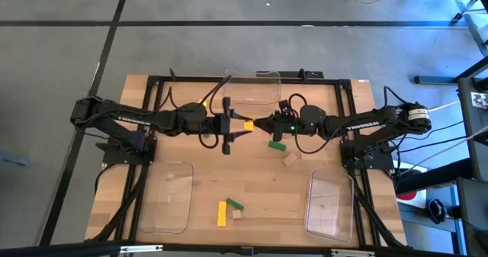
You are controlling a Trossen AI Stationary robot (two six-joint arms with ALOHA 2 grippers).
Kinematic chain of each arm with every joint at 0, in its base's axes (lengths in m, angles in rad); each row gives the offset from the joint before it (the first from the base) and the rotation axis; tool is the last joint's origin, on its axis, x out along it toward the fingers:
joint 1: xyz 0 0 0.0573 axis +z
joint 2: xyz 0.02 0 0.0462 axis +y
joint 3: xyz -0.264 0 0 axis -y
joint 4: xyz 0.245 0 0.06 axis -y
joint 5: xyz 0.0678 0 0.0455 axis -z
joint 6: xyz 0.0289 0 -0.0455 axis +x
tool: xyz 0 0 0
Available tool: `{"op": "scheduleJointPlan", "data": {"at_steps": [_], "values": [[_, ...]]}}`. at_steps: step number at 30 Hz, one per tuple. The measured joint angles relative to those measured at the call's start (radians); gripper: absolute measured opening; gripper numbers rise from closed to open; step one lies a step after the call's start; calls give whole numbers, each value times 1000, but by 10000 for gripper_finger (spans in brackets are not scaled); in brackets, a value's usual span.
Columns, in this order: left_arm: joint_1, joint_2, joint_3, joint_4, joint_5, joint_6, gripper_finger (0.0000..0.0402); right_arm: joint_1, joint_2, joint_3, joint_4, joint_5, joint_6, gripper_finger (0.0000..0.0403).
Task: Sort & place blocks by color
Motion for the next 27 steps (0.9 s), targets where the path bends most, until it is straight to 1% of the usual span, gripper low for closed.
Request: {"op": "scheduleJointPlan", "data": {"at_steps": [3, 6, 11, 18, 21, 24, 27], "values": [[0, -1, 0, 0, -4, 4, 132, 0, 0, 0, -1, 0, 16, 29], [0, -1, 0, 1, -5, 0, 130, 0, 0, 0, -2, 1, 27, 38], [0, -2, 0, 3, -3, -25, 129, -2, -6, 0, -8, -1, 15, 73], [1, -27, -1, -12, -25, -25, 129, -51, -52, 2, -21, -13, 13, 102], [1, -62, -1, -75, -30, -24, 128, -78, -91, 1, -74, -38, 14, 112], [1, -125, -1, -207, -56, -38, 128, -99, -152, 1, -170, -47, -19, 115], [1, -201, -1, -326, -60, -82, 128, -119, -218, 1, -292, -47, -31, 116]]}}
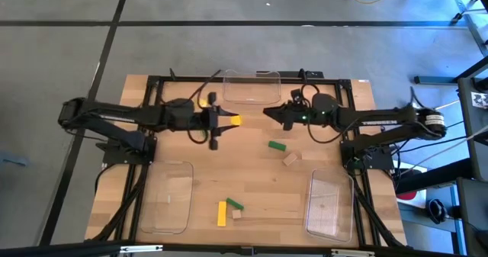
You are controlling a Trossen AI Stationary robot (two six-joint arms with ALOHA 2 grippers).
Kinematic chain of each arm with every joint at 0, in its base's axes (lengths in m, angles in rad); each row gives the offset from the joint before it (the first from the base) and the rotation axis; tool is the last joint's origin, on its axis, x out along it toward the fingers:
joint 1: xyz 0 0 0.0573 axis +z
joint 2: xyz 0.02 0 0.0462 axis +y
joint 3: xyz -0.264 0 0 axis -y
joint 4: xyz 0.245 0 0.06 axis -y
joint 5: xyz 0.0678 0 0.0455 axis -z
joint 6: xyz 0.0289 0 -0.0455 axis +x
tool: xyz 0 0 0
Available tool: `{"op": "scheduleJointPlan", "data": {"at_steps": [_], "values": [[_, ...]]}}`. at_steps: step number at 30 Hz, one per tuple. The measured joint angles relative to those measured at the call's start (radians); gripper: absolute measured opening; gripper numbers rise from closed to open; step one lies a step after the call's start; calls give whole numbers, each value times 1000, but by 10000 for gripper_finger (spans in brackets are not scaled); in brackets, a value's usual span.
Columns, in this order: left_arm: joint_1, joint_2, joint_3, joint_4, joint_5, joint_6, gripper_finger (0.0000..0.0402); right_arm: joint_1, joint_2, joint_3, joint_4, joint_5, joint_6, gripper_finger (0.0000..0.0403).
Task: Sort & place blocks by color
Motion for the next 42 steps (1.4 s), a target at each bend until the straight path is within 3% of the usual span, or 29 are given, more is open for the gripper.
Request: {"op": "scheduleJointPlan", "data": {"at_steps": [4, 12, 22, 29, 32, 37, 42], "values": [[0, -116, -3, -101, 1, -102, 128, -18, -92, 0, -149, -7, -25, 116], [-17, -335, -115, -109, 30, -355, 128, -20, -251, 0, -334, -8, -146, 116], [-65, -472, -248, 36, 42, -564, 127, 15, -271, 0, -236, -62, -528, 116], [-72, -475, -249, 34, 45, -574, 127, 23, -270, 0, -221, -63, -573, 116], [-86, -473, -248, 16, 101, -630, 127, 23, -270, 0, -221, -61, -573, 116], [-191, -427, -142, -322, 173, -765, 126, 23, -270, 0, -228, -61, -573, 116], [-383, -307, -17, -659, 234, -891, 126, 22, -270, 0, -236, -60, -574, 116]]}}
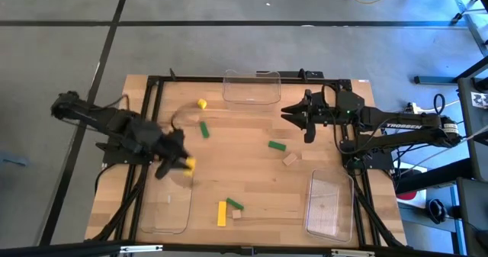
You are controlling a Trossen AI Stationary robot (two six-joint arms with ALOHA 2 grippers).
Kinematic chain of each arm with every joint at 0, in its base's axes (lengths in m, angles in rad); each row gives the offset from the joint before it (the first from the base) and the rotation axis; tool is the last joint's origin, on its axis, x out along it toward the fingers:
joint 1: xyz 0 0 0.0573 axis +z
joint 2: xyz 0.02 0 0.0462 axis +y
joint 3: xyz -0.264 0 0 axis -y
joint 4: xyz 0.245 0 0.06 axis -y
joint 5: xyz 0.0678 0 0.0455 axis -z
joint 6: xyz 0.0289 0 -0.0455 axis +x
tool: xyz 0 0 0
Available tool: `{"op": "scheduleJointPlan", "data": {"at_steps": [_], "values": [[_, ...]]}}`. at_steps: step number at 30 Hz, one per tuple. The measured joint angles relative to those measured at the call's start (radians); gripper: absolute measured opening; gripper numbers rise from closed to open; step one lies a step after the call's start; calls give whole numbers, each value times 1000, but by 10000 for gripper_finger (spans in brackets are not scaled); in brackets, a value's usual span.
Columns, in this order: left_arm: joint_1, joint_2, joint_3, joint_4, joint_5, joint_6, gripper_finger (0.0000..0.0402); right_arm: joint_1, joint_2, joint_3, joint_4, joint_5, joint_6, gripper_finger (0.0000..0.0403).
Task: Sort & place blocks by color
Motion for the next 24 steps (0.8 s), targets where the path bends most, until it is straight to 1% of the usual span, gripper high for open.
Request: {"op": "scheduleJointPlan", "data": {"at_steps": [4, 6, 8, 10, 12, 14, 16, 20, 24], "values": [[-177, 116, 32, -144, 95, -78, 126, 0, 0, 0, -7, 13, -3, 116], [-255, 174, 30, -202, 110, -92, 126, 0, 0, 0, -9, 20, -3, 116], [-324, 232, 22, -258, 65, -92, 126, 0, 0, 0, -9, 22, -3, 116], [-375, 287, 11, -307, -23, -92, 126, 0, 0, 0, -9, 23, -3, 116], [-405, 335, -4, -317, -108, -92, 126, 0, 0, 0, -10, 38, -3, 116], [-420, 379, -22, -312, -146, -91, 125, 0, 0, 0, -10, 46, -3, 116], [-426, 422, -43, -303, -134, -92, 125, 0, 0, 0, -10, 46, -8, 116], [-430, 501, -81, -301, -67, -91, 138, 0, 0, 0, -10, 46, -26, 116], [-430, 551, -101, -277, -64, -91, 142, 0, 0, 0, -10, 46, -26, 116]]}}
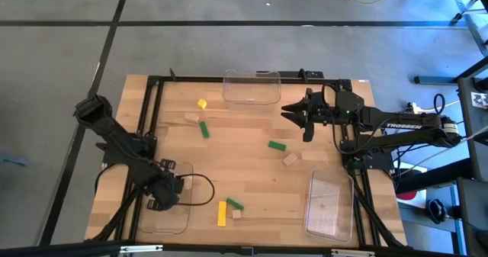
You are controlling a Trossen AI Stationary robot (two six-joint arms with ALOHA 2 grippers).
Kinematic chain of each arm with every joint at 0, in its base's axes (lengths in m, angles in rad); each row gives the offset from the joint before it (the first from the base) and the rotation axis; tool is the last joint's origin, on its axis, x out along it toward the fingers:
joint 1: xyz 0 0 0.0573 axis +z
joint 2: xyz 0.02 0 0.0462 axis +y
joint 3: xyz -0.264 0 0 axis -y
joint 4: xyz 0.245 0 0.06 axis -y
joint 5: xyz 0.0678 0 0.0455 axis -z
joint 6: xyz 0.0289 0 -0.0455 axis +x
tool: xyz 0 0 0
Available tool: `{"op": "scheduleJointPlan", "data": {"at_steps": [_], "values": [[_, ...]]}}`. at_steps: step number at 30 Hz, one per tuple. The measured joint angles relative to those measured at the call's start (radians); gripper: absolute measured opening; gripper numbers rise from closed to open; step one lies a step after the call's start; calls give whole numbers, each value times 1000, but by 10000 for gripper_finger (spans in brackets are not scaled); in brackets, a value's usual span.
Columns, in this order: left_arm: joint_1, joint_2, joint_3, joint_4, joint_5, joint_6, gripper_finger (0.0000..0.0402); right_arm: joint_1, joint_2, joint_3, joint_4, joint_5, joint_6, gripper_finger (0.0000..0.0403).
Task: Sort & place blocks by color
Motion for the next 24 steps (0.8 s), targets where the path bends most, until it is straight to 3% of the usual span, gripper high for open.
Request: {"op": "scheduleJointPlan", "data": {"at_steps": [24], "values": [[37, -12, 5, 67, 25, -1, 151, 0, 0, 0, 0, -1, 0, 116]]}}
